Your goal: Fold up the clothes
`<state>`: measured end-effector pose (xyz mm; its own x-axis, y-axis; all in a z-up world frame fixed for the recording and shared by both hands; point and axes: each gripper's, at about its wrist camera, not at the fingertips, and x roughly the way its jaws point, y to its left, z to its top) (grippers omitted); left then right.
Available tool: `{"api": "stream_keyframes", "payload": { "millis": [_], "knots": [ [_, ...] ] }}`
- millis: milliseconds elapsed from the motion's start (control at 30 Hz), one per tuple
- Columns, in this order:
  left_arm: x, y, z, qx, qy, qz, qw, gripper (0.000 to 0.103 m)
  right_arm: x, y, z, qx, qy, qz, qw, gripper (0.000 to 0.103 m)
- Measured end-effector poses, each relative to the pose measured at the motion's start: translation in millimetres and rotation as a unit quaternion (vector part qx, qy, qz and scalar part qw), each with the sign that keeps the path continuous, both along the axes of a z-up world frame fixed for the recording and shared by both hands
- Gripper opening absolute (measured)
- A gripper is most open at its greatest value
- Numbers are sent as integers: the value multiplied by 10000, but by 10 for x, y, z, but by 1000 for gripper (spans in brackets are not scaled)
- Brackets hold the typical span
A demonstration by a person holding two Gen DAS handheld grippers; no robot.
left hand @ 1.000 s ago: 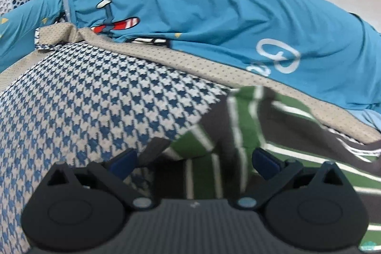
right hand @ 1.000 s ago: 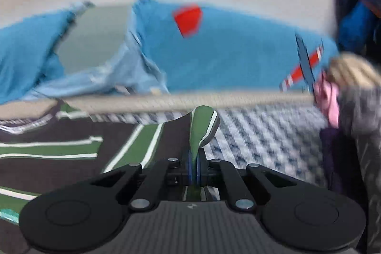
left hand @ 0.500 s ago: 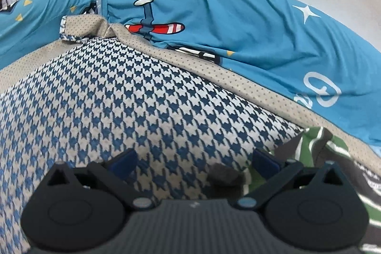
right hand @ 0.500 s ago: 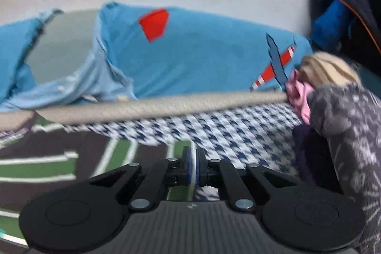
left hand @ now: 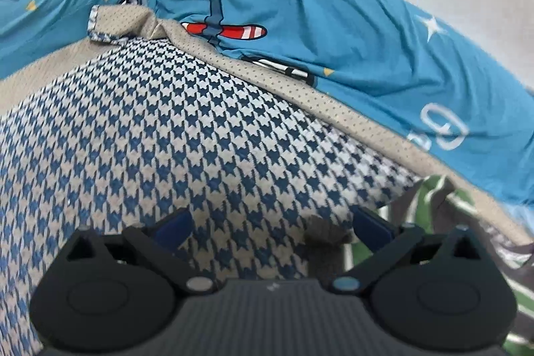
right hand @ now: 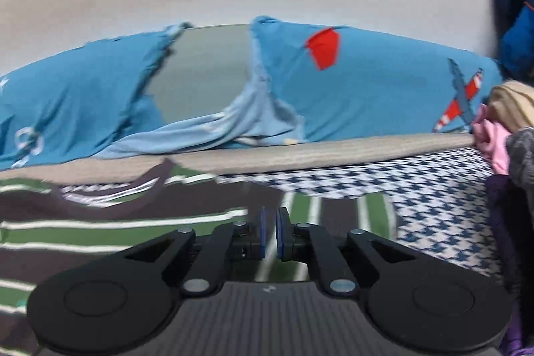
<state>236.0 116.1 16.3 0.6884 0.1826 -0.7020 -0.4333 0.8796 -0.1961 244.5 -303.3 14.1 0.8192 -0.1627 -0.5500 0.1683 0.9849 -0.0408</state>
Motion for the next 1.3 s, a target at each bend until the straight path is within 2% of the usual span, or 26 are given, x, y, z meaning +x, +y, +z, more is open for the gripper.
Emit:
{"api": "stream_keyframes", "payload": {
  "millis": [133,533,800,1033,1300],
  "knots": [
    [-150,35,150,-202,-123,-7,9997,103,-56,251,-29,74,42,338,9994,10],
    [-894,62,552,48,-401,-200,9990,103,-322,910,-4,481,93,1204,9915,19],
    [-930,189,578,168,-395,-129,9990,103,-559,1386,-12,696,136,1920,9788,19],
    [-952,266,582,284,-366,-97,9989,103,-699,1803,-203,845,334,2556,9625,19],
    [-943,308,563,252,-351,-52,9991,103,-743,1992,-323,871,396,2938,9511,19]
  ]
}}
